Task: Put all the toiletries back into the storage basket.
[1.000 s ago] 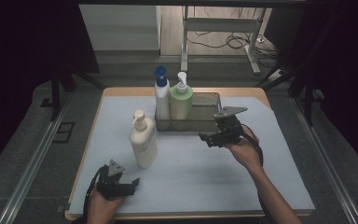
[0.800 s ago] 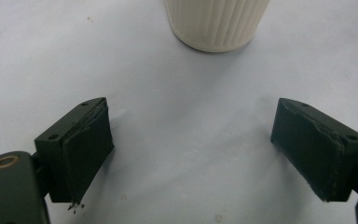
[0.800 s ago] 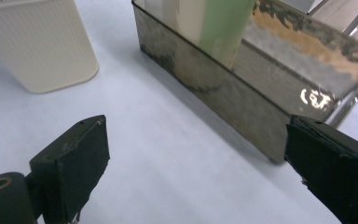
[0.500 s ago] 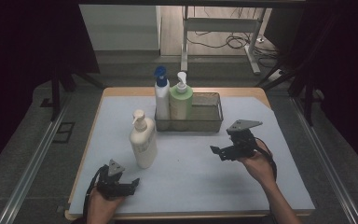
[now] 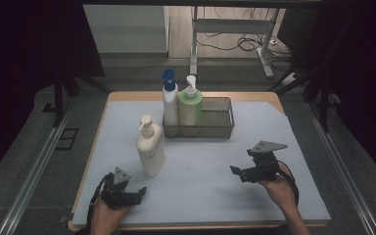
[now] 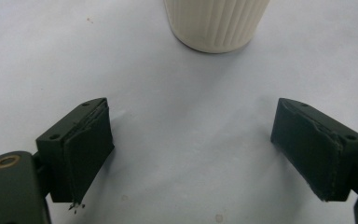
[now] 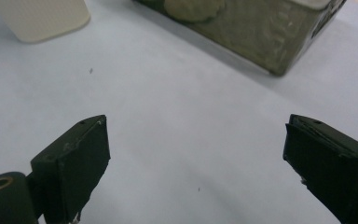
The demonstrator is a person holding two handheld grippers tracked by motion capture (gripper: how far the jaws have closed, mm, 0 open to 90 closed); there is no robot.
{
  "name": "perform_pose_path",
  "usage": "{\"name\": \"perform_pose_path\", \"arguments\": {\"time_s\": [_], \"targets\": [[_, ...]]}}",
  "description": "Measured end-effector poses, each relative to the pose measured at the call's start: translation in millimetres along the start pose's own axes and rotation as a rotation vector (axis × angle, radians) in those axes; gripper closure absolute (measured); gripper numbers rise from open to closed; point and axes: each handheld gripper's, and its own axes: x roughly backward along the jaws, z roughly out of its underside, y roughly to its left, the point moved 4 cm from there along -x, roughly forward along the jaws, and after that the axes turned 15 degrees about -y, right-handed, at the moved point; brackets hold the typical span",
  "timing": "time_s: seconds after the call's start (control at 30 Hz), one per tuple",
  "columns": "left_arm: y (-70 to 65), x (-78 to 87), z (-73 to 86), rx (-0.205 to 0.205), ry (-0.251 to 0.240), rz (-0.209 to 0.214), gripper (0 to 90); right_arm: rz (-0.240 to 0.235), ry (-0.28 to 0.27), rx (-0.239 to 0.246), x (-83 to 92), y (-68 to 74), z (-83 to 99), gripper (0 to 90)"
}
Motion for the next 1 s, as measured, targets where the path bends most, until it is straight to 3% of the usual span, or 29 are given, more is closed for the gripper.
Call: {"name": "perform_pose_path", "arguments": {"time_s": [0.6,0.77,1.0], "targets": [[5.7,6.2,-9.5,0.01,-0.034,-0.005,26.2,0.021,0.105,-0.016,-6.4,-3.7,61.8,8.8],[10.4,7.3,-10.9,0.029,-0.039,0.006,32.9,0.031,0.096,0.016,-8.4,-2.0,68.0,6.9],[16.4,5.0,-13.4,0.05,-0.04,0.026,44.5,0.033,0.091,0.018,-8.2,-1.9,68.5,6.8]]}}
